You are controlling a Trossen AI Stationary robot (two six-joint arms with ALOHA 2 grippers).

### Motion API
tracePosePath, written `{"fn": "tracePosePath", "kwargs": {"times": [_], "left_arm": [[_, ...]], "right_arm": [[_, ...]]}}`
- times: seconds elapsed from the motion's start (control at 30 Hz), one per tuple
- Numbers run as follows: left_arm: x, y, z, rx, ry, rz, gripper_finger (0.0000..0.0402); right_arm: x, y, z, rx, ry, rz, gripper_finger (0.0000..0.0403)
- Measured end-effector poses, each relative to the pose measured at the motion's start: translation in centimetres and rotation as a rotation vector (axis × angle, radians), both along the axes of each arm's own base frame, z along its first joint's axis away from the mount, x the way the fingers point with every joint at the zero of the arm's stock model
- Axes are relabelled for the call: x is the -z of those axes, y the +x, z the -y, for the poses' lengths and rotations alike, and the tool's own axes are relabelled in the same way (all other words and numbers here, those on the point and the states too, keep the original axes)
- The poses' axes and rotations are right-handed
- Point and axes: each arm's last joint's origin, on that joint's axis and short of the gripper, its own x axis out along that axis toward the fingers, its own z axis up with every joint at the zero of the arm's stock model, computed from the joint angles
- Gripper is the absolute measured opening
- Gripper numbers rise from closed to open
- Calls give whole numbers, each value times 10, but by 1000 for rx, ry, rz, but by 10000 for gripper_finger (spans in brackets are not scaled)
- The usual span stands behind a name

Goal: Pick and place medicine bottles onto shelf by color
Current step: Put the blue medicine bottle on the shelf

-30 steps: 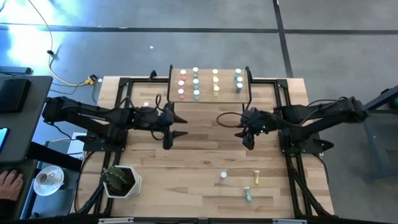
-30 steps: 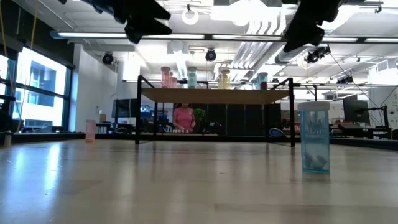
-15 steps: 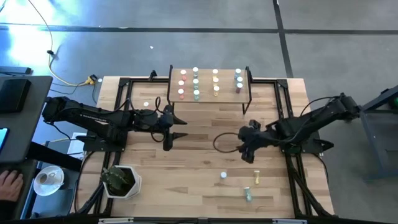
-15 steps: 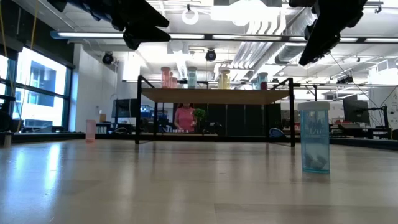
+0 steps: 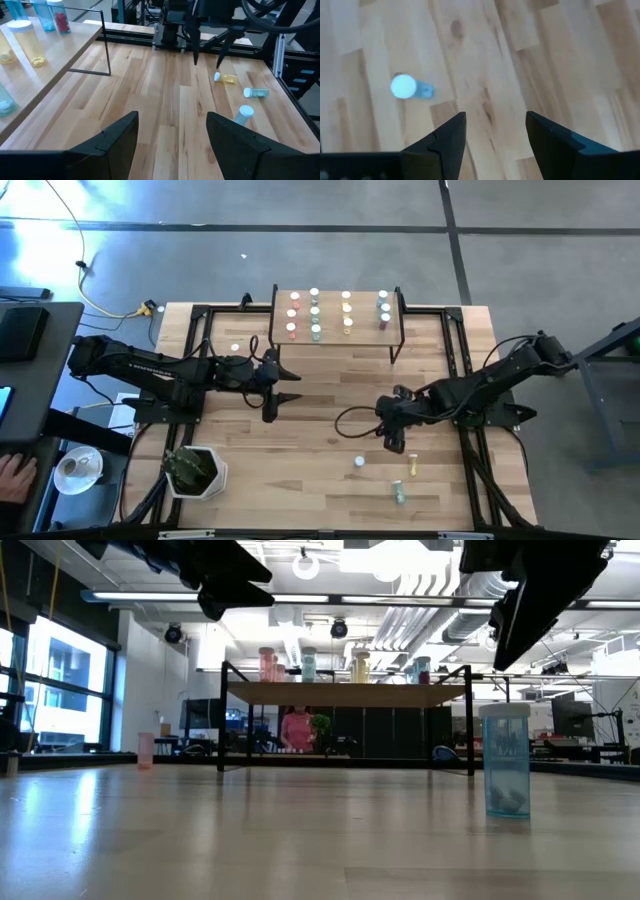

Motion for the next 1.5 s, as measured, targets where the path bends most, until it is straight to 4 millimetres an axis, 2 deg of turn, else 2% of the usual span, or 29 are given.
{"fn": "tracePosePath", "kwargs": {"times": [0.23,0.5,0.83,1.27,1.5], "left_arm": [[0,0,0,-1,-3,1,225],[0,0,0,-1,-3,1,225],[0,0,0,-2,-2,1,225],[0,0,0,-3,-8,5,225],[0,0,0,-6,-17,7,225]], "right_arm": [[-7,11,-5,-127,0,140,197],[-7,15,-13,-249,6,172,197],[15,28,-44,-365,-9,187,197],[52,43,-61,-401,5,115,197],[60,48,-67,-417,6,131,197]]}}
